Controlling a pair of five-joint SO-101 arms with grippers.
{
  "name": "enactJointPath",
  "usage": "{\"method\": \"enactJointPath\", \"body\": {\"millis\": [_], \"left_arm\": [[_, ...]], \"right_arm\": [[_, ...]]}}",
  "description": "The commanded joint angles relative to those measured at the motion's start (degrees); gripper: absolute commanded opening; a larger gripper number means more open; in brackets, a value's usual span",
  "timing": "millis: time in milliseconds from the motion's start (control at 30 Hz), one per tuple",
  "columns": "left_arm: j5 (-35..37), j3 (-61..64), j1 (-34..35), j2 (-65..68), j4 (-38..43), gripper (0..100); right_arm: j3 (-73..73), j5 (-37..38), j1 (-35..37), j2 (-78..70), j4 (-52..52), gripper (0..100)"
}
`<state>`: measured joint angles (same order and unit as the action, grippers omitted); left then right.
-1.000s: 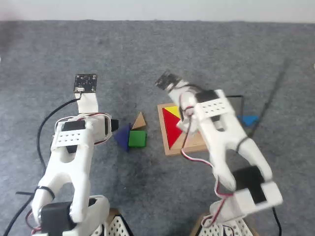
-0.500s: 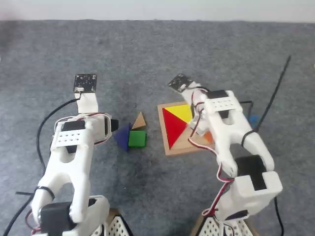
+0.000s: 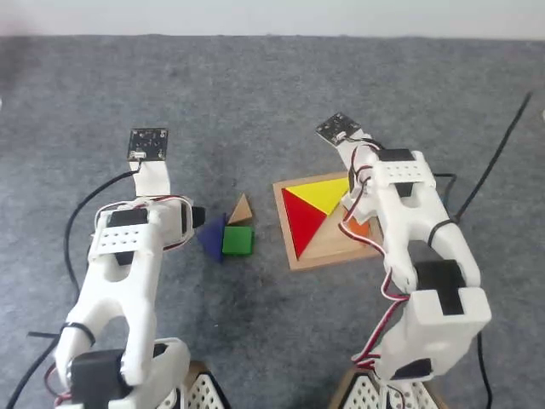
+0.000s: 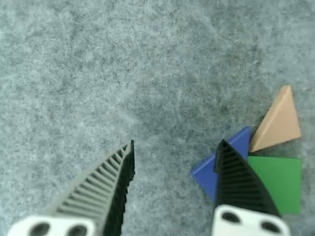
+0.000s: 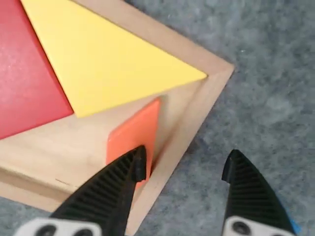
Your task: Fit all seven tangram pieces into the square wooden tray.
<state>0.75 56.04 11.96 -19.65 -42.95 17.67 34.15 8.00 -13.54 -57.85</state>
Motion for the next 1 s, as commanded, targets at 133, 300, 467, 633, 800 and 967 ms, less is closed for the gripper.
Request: {"method": "enactJointPath", "body": {"millis": [133, 300, 467, 633, 800, 967], "left_arm": [[0.35, -0.84, -0.09, -0.88, -0.18, 26], [0.35, -0.75, -0.09, -0.88, -0.18, 26], [0.35, -0.66, -0.09, -0.88, -0.18, 26], [0.35, -0.66, -0.09, -0.88, -0.18, 26], [0.35, -0.66, -0.09, -0.88, -0.18, 26], [0.35, -0.66, -0.09, -0.88, -0.18, 26]], "right_arm": [[-0.26, -1.14, 0.48, -0.57, -0.22, 27.0], [-2.73, -1.14, -0.31, -3.82, 1.54, 27.0], [-12.4, -2.37, -1.98, -10.24, -1.19, 27.0], [-16.44, -4.66, -1.54, -11.65, -4.0, 27.0], [-16.0, -5.27, -1.8, -6.9, -5.41, 27.0], [-11.52, -5.36, -1.45, 0.92, -9.27, 27.0]]}}
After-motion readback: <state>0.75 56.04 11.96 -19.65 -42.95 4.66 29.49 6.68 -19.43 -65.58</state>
